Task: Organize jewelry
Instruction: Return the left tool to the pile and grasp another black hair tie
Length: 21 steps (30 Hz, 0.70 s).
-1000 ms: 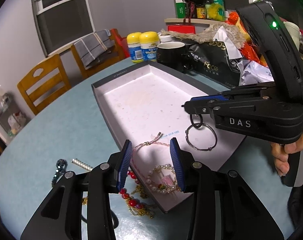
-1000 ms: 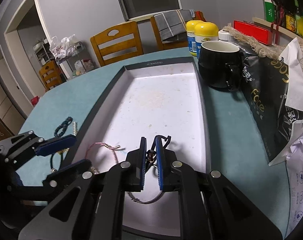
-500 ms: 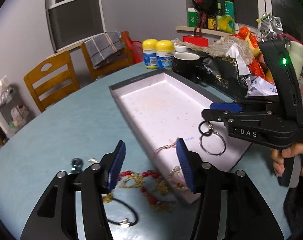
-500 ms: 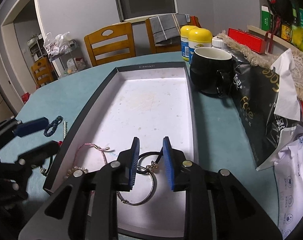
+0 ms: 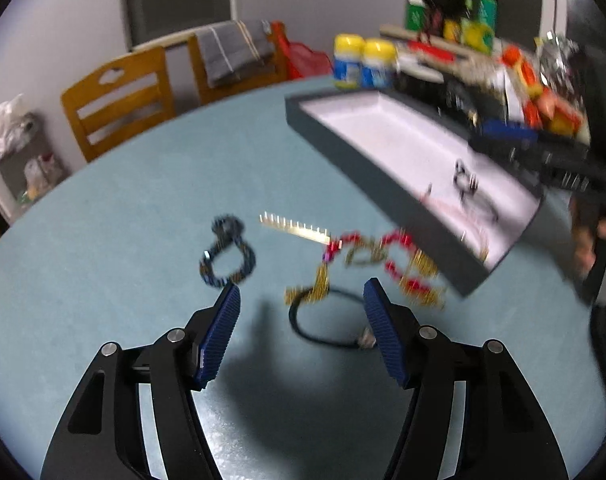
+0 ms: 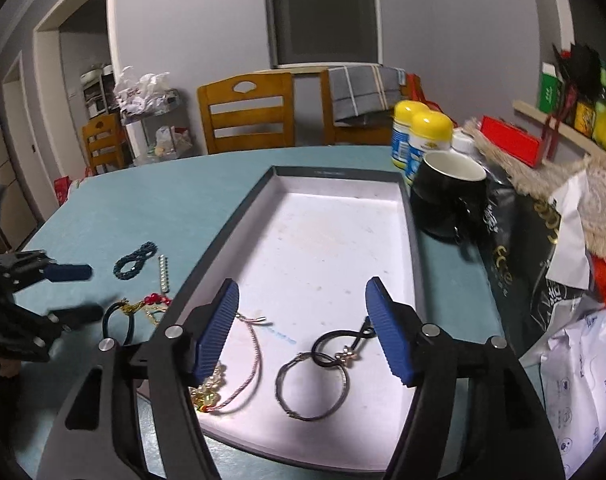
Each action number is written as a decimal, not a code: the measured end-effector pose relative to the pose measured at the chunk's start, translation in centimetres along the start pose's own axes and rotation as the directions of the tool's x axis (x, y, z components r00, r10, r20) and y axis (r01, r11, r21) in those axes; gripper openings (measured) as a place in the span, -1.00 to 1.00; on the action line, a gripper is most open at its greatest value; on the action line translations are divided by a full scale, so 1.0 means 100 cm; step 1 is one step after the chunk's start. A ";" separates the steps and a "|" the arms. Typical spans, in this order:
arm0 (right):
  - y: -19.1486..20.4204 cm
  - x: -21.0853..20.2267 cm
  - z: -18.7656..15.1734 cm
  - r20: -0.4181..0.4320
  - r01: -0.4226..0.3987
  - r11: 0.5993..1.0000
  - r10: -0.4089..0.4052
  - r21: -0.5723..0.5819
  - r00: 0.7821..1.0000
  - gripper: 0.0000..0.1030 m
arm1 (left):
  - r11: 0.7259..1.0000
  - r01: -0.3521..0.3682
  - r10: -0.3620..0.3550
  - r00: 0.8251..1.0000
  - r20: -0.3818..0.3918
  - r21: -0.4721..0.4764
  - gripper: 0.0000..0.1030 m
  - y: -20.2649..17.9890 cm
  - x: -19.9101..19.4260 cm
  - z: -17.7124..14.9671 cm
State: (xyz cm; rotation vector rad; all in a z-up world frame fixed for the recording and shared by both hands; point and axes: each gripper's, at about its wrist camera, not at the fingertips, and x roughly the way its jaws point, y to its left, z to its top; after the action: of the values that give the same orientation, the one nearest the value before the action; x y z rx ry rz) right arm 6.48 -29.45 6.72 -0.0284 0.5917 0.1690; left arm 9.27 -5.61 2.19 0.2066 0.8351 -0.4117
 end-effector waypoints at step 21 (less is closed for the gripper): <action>0.014 -0.004 -0.001 0.004 -0.025 0.999 0.025 -0.033 1.000 0.28 | 0.999 -0.029 0.030 0.998 -0.049 0.040 -0.77 -0.001 0.015 -0.008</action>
State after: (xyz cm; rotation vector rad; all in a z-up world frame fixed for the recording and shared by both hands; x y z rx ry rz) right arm 5.84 -28.11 6.91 -0.0528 0.5846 0.2035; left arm 9.57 -5.80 0.50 0.2661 0.8724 -0.3967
